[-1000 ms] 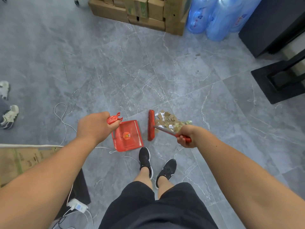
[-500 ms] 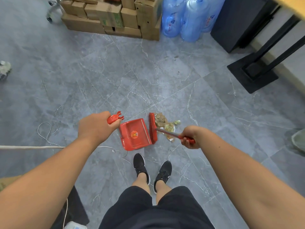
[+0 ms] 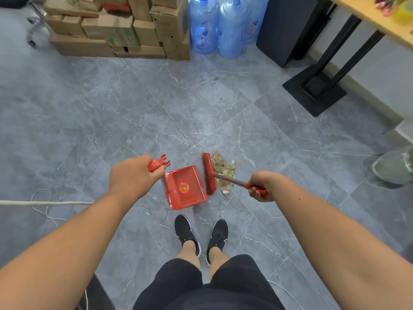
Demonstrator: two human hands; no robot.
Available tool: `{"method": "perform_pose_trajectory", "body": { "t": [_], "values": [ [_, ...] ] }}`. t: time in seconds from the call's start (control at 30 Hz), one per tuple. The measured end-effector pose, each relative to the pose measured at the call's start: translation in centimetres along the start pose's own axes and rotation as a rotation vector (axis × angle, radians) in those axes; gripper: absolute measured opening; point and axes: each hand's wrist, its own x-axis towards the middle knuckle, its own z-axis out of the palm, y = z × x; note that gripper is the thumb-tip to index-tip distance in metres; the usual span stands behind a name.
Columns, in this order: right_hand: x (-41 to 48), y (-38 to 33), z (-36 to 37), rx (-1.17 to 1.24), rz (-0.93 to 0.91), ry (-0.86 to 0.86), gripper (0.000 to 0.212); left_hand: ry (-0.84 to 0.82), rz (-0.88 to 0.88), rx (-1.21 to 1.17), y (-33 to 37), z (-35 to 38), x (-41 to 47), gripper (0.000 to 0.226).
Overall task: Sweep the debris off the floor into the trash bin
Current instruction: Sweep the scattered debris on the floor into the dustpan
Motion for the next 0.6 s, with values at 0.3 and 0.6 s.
{"method": "perform_pose_trajectory", "body": {
  "t": [0.3, 0.6],
  "values": [
    [-0.5, 0.2, -0.9, 0.091, -0.005, -0.004, 0.01, -0.017, 0.025, 0.011, 0.4, 0.5, 1.2, 0.054],
    [-1.6, -2.1, 0.8, 0.183, -0.094, -0.131, 0.012, -0.018, 0.024, 0.021, -0.5, 0.3, 1.2, 0.051]
  ]
}}
